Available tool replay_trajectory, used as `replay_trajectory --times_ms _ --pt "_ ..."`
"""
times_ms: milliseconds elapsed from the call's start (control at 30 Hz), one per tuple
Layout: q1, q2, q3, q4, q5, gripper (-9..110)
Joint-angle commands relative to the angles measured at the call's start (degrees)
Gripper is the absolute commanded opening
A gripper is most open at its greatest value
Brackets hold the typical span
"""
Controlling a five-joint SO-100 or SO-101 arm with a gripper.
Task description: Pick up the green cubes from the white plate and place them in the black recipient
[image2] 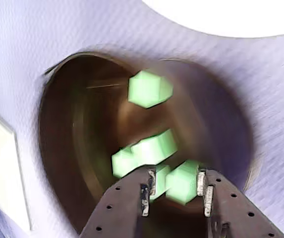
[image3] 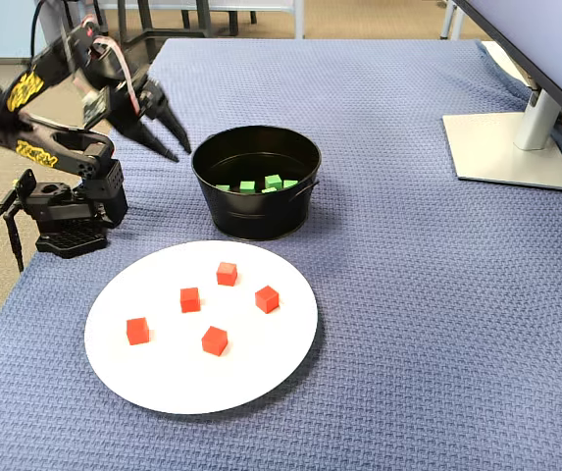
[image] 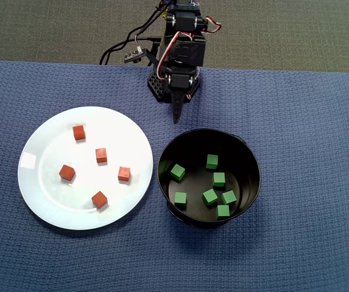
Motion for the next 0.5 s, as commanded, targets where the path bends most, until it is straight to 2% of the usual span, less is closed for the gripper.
replay_trajectory --times_ms 0,233,467 --pt "5.10 6.94 6.86 0.97 -2.37 0" --pt "8.70 14.50 24.35 -6.24 -5.45 0" --pt "10.37 14.85 34.37 -17.23 -7.65 0"
